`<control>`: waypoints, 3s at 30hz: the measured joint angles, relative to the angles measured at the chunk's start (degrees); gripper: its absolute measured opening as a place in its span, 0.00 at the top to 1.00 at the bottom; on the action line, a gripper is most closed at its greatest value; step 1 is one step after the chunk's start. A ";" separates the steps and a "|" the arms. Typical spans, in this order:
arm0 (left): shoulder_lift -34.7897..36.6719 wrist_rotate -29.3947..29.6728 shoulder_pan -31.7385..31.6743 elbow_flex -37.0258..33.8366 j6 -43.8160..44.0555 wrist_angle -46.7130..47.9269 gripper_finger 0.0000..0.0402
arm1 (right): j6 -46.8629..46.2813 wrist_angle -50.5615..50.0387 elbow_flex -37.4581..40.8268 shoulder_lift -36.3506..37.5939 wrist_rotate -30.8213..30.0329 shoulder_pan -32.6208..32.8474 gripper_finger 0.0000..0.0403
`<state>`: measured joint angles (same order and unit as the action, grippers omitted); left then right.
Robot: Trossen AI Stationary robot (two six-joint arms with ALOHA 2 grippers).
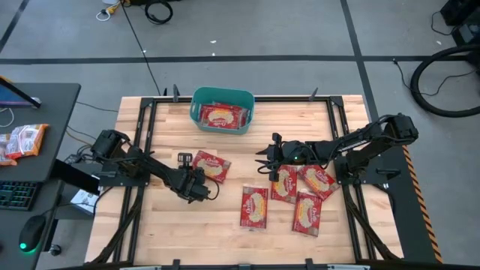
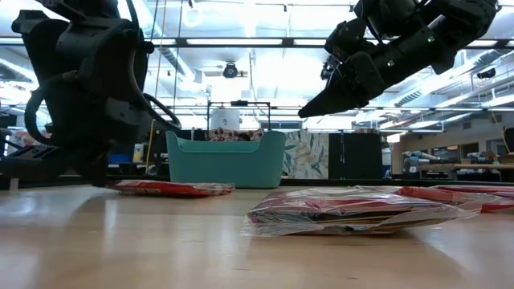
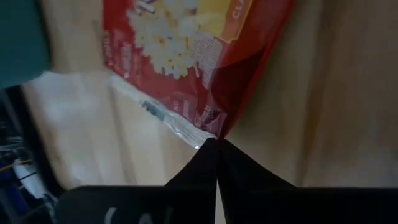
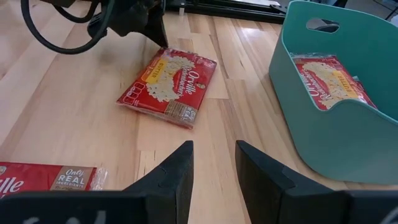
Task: Sort popcorn bags into baskets
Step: Put the red popcorn bag into the green bin
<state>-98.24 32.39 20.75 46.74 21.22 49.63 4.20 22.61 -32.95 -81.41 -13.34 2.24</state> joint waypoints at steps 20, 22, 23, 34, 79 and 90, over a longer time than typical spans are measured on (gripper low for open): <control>0.46 1.51 -1.59 12.81 -1.26 9.56 1.00 | 8.23 9.23 -0.04 -6.22 3.27 3.69 0.69; 0.46 1.44 -2.01 13.50 -1.37 10.10 1.00 | 11.25 12.88 -0.91 -9.24 1.85 5.50 0.69; 0.46 1.43 -2.22 13.84 -1.71 10.29 1.00 | 12.66 13.80 -1.69 -10.72 0.93 6.37 0.69; 0.48 1.41 -3.34 17.52 -3.00 10.65 1.00 | 18.65 14.18 -11.58 -21.95 -5.19 7.84 0.51; 0.55 -1.06 -3.19 20.64 -3.58 1.31 0.53 | 12.00 22.85 -13.99 -32.65 -5.61 3.49 0.97; 0.53 4.03 -6.60 10.42 -11.66 -20.48 0.54 | 11.76 23.94 -13.94 -32.65 -4.91 3.49 0.96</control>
<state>-97.71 36.42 14.15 57.16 9.56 29.15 15.97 46.55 -46.89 -114.06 -18.25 5.74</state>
